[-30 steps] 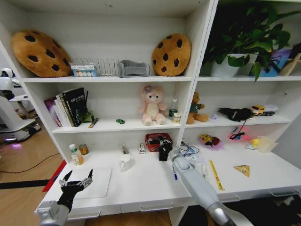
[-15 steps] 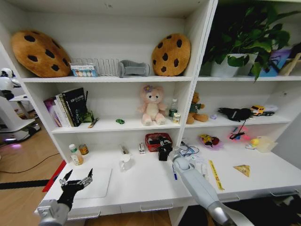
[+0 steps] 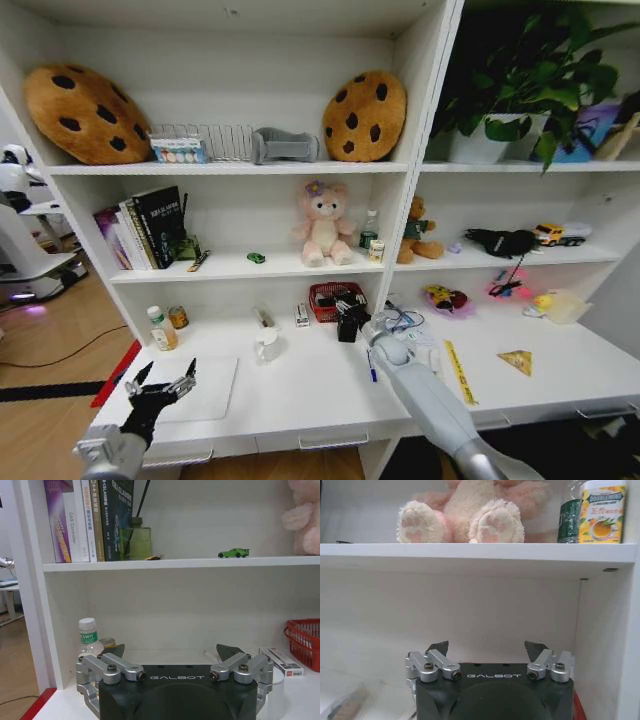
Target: Organize the objects on the table.
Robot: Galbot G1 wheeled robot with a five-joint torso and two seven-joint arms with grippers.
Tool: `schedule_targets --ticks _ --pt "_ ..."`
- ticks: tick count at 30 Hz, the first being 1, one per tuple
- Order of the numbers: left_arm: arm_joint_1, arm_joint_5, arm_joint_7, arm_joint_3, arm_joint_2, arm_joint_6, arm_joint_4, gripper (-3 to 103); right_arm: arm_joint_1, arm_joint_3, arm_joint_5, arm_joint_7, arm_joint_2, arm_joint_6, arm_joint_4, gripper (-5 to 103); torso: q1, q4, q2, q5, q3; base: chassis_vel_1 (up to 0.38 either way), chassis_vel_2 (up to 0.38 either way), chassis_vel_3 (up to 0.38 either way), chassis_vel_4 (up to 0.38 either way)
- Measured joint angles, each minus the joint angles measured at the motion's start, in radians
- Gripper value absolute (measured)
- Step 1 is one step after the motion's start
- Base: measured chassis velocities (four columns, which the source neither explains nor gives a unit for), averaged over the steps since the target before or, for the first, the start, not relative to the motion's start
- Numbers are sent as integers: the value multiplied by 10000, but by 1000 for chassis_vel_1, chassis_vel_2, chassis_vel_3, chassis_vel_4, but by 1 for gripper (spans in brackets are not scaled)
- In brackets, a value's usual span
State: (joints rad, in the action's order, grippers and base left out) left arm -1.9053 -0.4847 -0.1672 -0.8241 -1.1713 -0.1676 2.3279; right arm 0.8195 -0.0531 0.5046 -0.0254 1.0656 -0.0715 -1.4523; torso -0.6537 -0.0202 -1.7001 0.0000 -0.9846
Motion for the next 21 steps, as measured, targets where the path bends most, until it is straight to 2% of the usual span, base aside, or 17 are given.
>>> schedule_targets --ticks 1,3,4,6,11,15,18,19,21 --pt "0 0 0 0 0 0 0 100 0 0 0 0 0 0 0 84 0 0 0 0 0 0 0 0 0" --pt "37 12 -3 12 -7 0 0 100 790 -9 481 574 -463 630 -1480 95 1 3 0 2 0 0 0 0 0" --pt "37 12 -3 12 -7 0 0 100 790 -9 481 574 -463 630 -1480 95 1 3 0 2 0 0 0 0 0" --pt "21 39 -27 -24 -26 2 29 100 1496 -191 821 742 -801 1139 -2655 100 1 8 0 -1 1 0 0 0 0" --pt "84 87 -84 -16 -71 8 39 100 2647 -456 1174 952 -1154 1579 -3986 100 1 7 0 -1 1 0 0 0 0" --pt "113 93 -117 4 -95 8 39 100 3194 -704 1601 1432 -1164 1936 -4296 100 1 5 0 0 1 0 0 0 0" --pt "110 94 -128 -55 -52 8 43 100 3926 -1282 2416 2492 -1147 2986 -4393 100 1 6 0 1 1 0 0 0 0" --pt "110 94 -128 -55 -52 8 43 100 3926 -1282 2416 2492 -1147 2986 -4393 100 1 6 0 1 1 0 0 0 0" --pt "125 86 -144 -76 -33 8 55 100 4110 -1565 2971 2951 -1125 3496 -4290 100 1 4 0 0 0 0 0 0 0"
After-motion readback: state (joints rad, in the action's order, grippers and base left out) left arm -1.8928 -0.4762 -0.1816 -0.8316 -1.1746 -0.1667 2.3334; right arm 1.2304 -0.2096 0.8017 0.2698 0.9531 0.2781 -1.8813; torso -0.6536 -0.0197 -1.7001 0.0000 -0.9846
